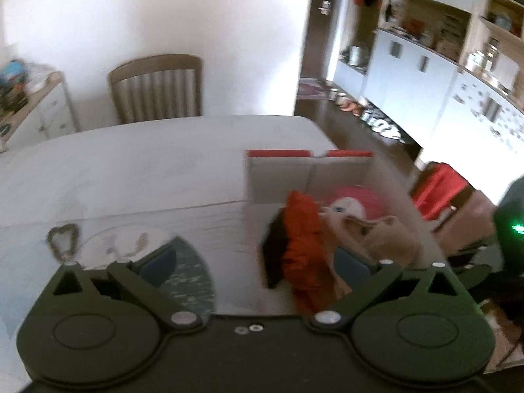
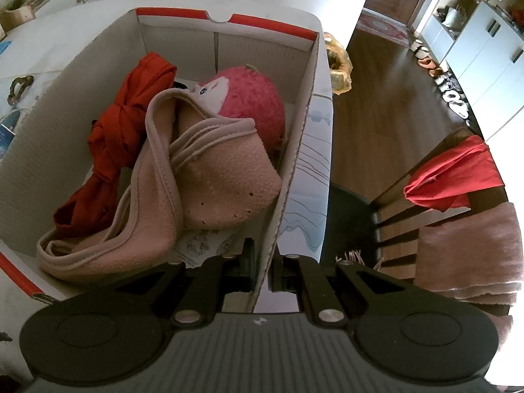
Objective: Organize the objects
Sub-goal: 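Move the left gripper back to the table over the white cable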
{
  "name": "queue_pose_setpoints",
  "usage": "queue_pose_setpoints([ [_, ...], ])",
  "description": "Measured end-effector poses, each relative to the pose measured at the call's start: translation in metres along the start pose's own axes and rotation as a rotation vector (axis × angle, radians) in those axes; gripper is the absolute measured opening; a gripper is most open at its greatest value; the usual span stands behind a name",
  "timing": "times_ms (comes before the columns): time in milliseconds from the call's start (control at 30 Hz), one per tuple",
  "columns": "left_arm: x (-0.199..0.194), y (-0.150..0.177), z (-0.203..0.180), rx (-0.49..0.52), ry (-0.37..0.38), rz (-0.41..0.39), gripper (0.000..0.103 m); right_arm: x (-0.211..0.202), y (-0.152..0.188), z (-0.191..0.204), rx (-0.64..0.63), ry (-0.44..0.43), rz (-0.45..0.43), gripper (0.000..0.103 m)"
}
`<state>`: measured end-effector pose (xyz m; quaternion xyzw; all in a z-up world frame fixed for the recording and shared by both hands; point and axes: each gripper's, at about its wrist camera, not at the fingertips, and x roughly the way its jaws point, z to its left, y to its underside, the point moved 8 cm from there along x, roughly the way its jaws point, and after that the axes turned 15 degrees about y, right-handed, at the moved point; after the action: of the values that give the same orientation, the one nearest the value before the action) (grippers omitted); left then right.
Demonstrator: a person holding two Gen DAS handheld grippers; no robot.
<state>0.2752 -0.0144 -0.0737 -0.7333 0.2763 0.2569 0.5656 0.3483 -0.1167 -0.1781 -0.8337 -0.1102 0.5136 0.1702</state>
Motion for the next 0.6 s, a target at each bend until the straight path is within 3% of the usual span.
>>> queue_pose_setpoints([
  [200, -0.011, 0.006, 0.057, -0.068, -0.077, -0.046, 0.102, 0.0, 0.0, 0.001, 0.001, 0.011, 0.007, 0.007],
  [600, -0.009, 0.029, 0.157, -0.189, -0.145, 0.002, 0.102, 0.0, -0.002, 0.001, 0.012, 0.028, 0.015, 0.007],
])
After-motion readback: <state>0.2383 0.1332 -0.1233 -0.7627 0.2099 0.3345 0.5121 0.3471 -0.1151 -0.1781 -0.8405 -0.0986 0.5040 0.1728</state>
